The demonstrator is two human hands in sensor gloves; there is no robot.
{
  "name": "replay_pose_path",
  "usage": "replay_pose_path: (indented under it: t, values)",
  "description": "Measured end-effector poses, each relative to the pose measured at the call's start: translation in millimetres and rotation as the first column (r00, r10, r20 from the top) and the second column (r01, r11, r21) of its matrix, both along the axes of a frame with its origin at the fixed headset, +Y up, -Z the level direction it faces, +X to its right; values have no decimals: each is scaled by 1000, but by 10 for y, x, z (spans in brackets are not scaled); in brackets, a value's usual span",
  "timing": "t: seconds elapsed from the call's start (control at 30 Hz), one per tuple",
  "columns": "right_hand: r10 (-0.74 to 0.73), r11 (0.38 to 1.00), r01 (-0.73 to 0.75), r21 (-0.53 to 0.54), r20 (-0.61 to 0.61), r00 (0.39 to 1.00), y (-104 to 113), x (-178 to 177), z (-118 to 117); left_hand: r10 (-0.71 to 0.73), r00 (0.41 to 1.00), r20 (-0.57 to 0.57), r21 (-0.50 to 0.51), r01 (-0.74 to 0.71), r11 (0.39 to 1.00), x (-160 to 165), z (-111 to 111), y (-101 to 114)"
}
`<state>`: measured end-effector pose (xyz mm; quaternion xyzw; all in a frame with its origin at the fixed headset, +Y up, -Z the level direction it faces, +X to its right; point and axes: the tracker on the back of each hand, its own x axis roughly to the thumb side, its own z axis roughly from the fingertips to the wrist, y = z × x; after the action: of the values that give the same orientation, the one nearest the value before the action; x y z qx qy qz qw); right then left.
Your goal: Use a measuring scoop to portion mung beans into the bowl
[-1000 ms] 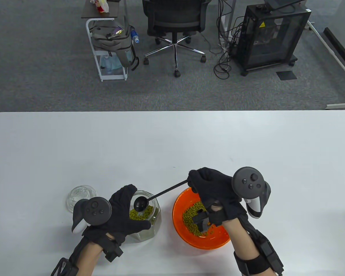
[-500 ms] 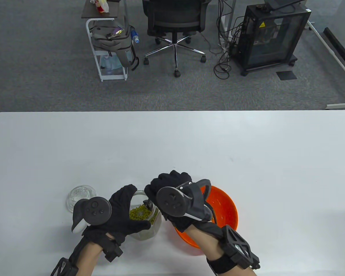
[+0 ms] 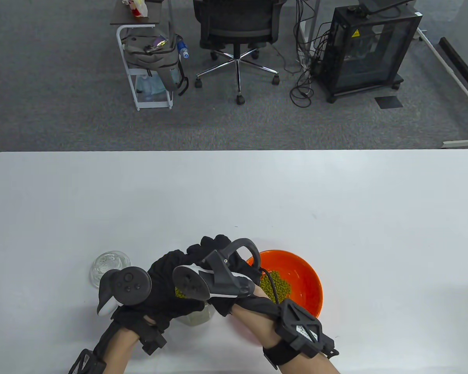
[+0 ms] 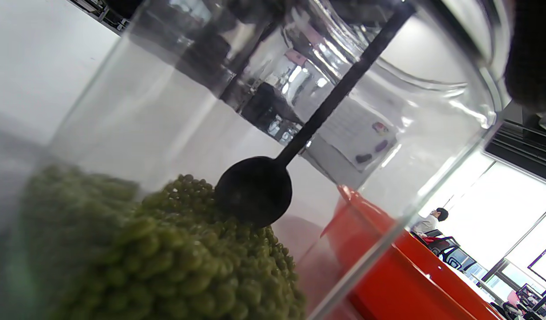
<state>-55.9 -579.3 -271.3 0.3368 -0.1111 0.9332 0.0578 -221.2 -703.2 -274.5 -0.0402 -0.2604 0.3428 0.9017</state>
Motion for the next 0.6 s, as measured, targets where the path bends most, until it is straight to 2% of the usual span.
replay_pose_path:
  t: [0.07,0.27,0.37,0.47,0.6]
  values:
    - [-29,991,28,-127,-7,1000,0,67,-85,-1,1000,0,0,1,1000,0,-1,0]
    - [-100,949,108,-295,41,994,-37,325,-279,-2,1000,0,0,2,1000,1,-1,-1]
    - [-214,878,229,-420,83,973,-131,493,-394,-1,1000,0,0,1,1000,1,0,-1]
    - [-283,830,324,-454,158,946,-216,633,-473,-1,1000,-1,0,1,1000,1,0,-1]
    - [-352,718,459,-523,296,888,-434,824,-545,-1,1000,-1,0,1,1000,1,-1,-1]
